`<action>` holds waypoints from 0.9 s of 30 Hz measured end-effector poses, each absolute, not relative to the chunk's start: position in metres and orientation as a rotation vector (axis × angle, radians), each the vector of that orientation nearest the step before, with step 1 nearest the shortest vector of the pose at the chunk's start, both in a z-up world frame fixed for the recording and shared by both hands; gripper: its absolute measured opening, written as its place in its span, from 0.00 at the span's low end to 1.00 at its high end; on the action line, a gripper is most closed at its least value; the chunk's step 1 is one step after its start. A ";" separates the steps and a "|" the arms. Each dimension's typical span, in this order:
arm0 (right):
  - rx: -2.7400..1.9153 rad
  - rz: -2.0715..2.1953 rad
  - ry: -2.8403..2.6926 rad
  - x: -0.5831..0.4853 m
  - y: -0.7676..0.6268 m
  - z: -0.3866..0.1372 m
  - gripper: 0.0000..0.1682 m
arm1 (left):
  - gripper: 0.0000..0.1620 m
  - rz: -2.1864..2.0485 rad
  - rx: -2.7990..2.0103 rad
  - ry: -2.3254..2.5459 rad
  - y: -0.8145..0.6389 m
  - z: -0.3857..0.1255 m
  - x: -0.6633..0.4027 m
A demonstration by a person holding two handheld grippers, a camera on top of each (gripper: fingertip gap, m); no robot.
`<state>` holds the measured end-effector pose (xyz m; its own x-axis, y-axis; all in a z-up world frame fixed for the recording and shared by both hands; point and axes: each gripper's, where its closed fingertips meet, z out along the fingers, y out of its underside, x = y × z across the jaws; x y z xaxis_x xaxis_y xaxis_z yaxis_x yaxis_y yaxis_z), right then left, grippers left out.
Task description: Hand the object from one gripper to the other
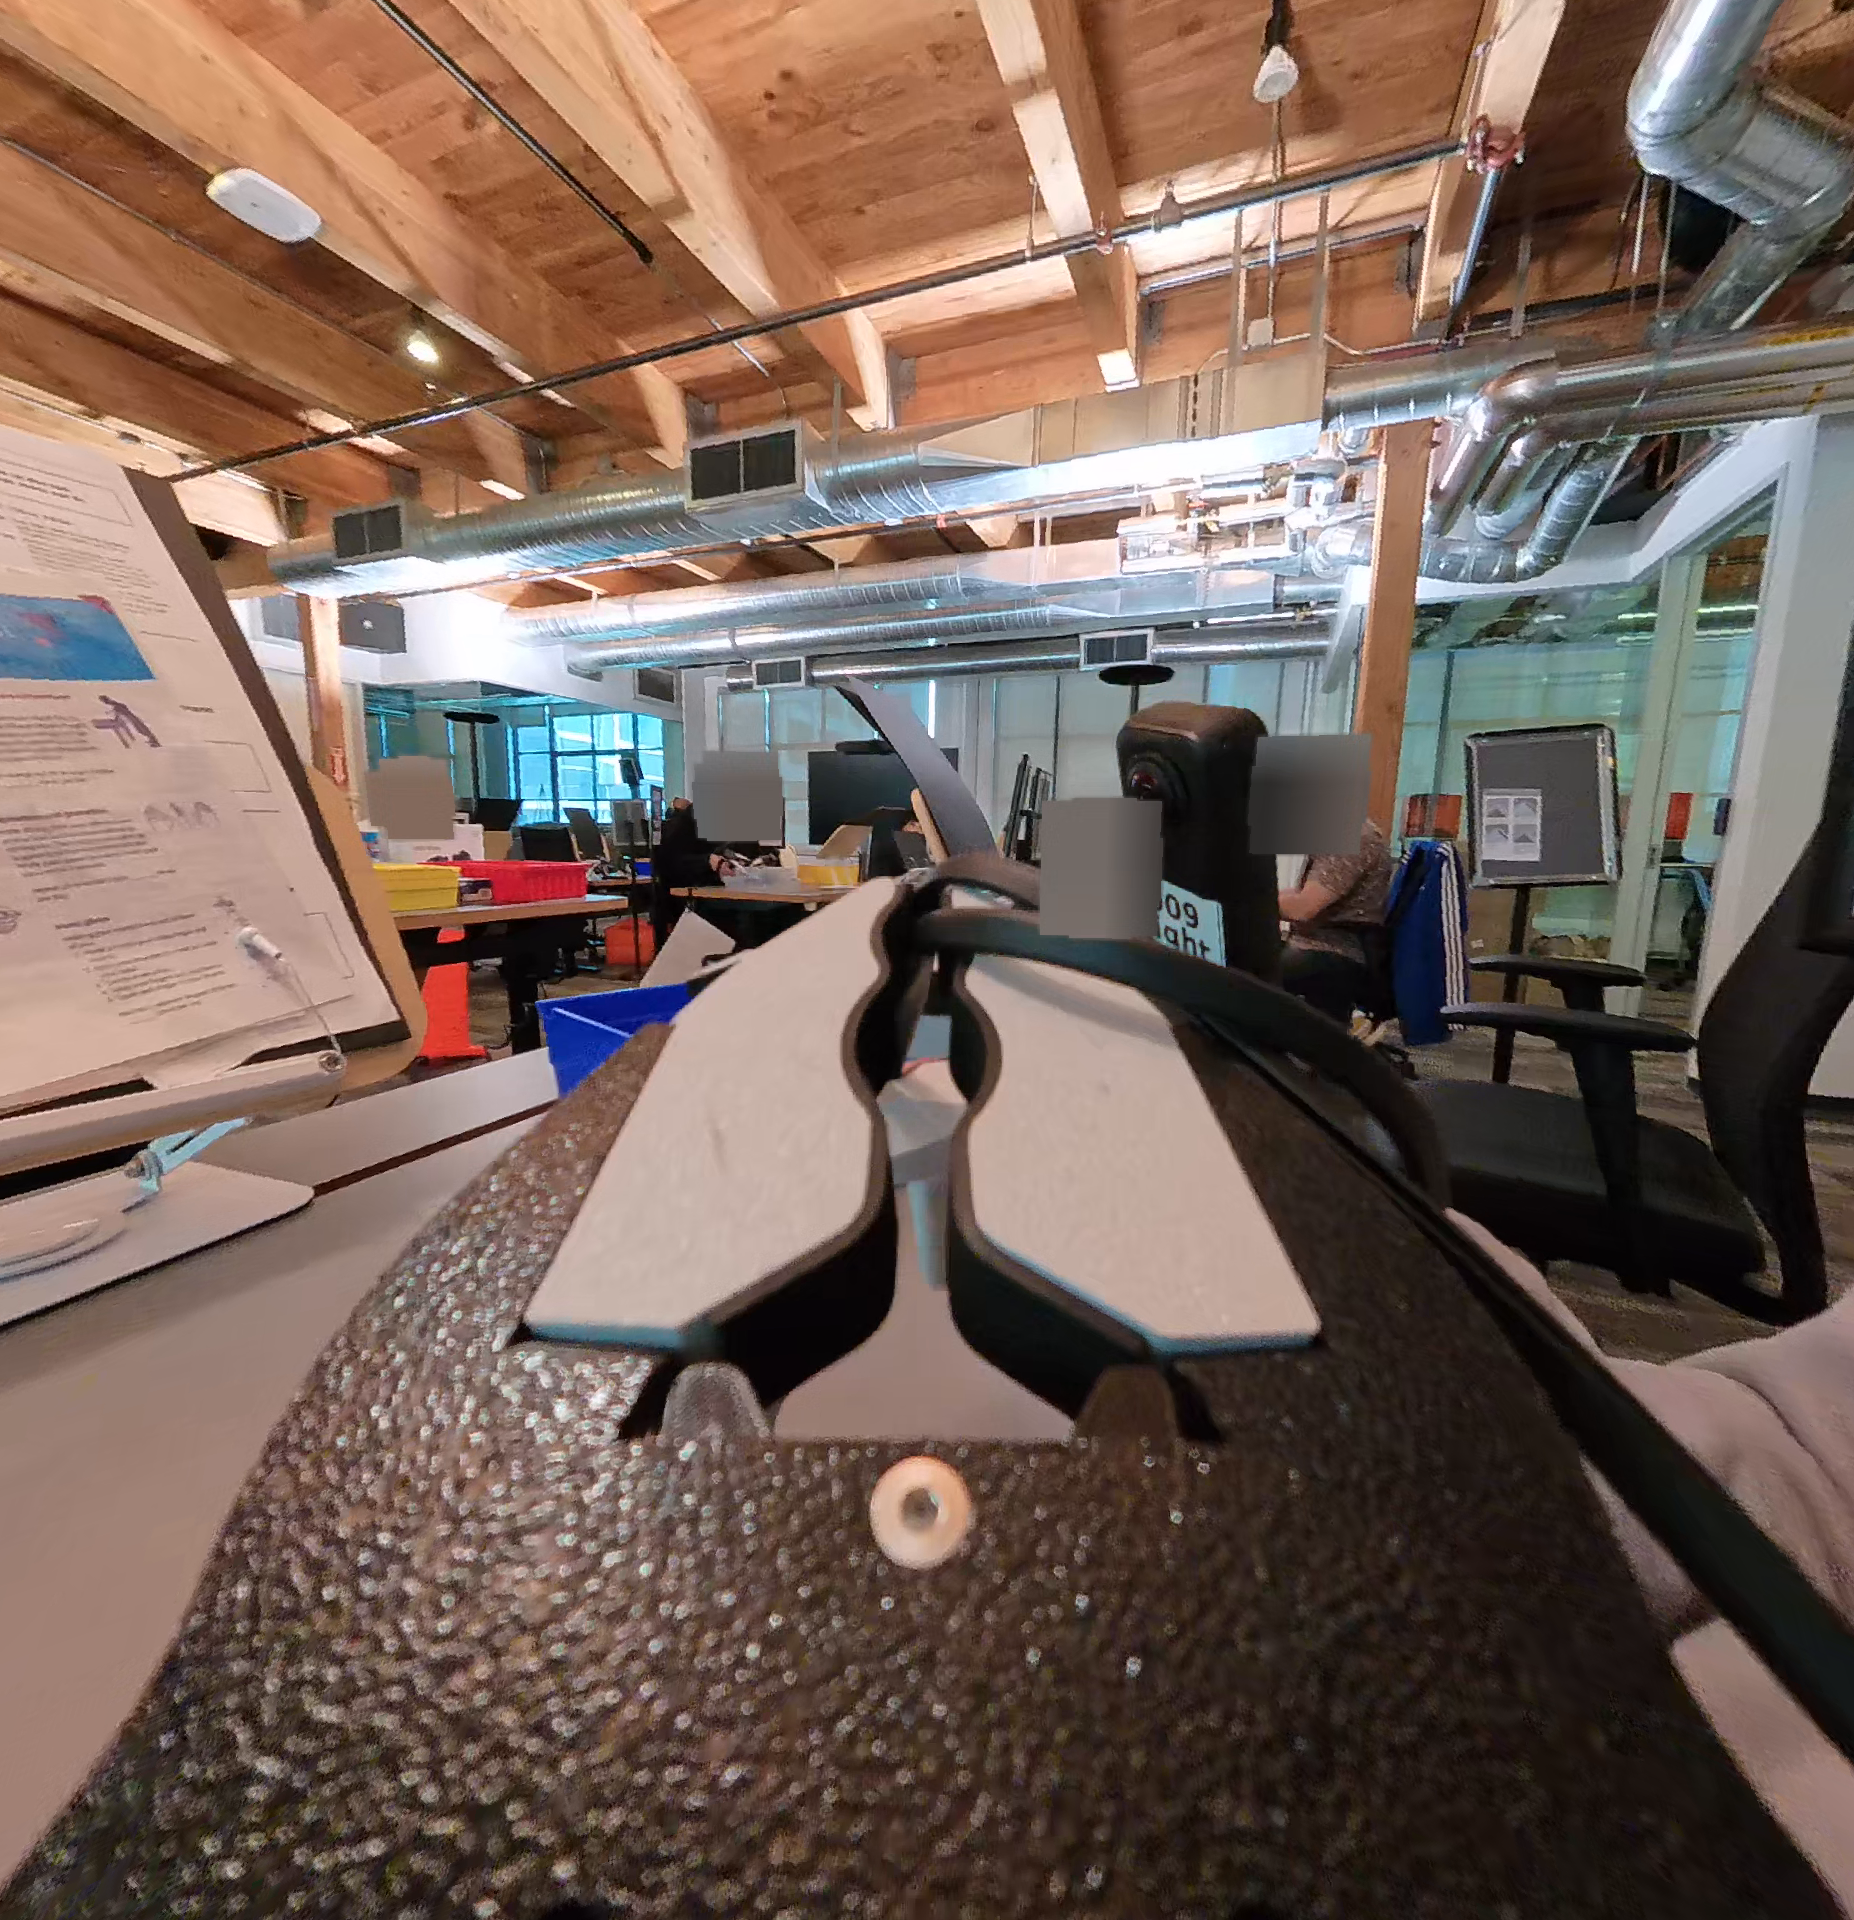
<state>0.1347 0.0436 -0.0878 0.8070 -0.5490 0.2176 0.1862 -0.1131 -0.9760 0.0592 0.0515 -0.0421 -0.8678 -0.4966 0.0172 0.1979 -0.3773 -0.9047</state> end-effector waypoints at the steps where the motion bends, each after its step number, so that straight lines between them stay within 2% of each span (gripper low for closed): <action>1: -1.573 -0.651 0.304 0.136 0.045 -0.089 0.53 | 0.02 -2.270 -0.397 1.431 0.050 -0.042 0.059; 4: -1.518 -0.668 0.257 0.127 0.056 -0.083 0.31 | 0.03 -2.247 -0.393 1.456 0.048 -0.045 0.060; 5: -1.477 -0.633 0.242 0.122 0.060 -0.078 0.33 | 0.03 -2.248 -0.390 1.462 0.048 -0.045 0.059; 7: -1.468 -0.503 0.197 0.108 0.072 -0.078 0.44 | 0.02 -2.240 -0.381 1.482 0.046 -0.047 0.058; 8: -1.489 -0.464 0.201 0.107 0.074 -0.081 0.41 | 0.02 -2.225 -0.386 1.491 0.046 -0.048 0.060; 11: -1.509 -0.491 0.150 0.103 0.073 -0.081 0.40 | 0.02 -2.201 -0.386 1.503 0.046 -0.050 0.061; 13: -1.525 -0.461 0.088 0.094 0.074 -0.081 0.33 | 0.02 -2.197 -0.383 1.484 0.047 -0.048 0.061; 14: -1.516 -0.440 0.044 0.088 0.075 -0.079 0.38 | 0.02 -2.189 -0.388 1.476 0.049 -0.048 0.061; 16: -1.434 -0.446 0.027 0.084 0.072 -0.068 0.34 | 0.02 -2.196 -0.398 1.469 0.051 -0.047 0.062; 17: -1.422 -0.445 0.031 0.085 0.071 -0.067 0.22 | 0.02 -2.196 -0.410 1.457 0.052 -0.046 0.063; 22: -1.564 -0.621 0.048 0.104 0.070 -0.087 0.24 | 0.02 -2.145 -0.450 1.395 0.061 -0.044 0.069; 27: -1.608 -0.687 -0.035 0.099 0.076 -0.093 0.11 | 0.02 -2.166 -0.461 1.358 0.067 -0.040 0.069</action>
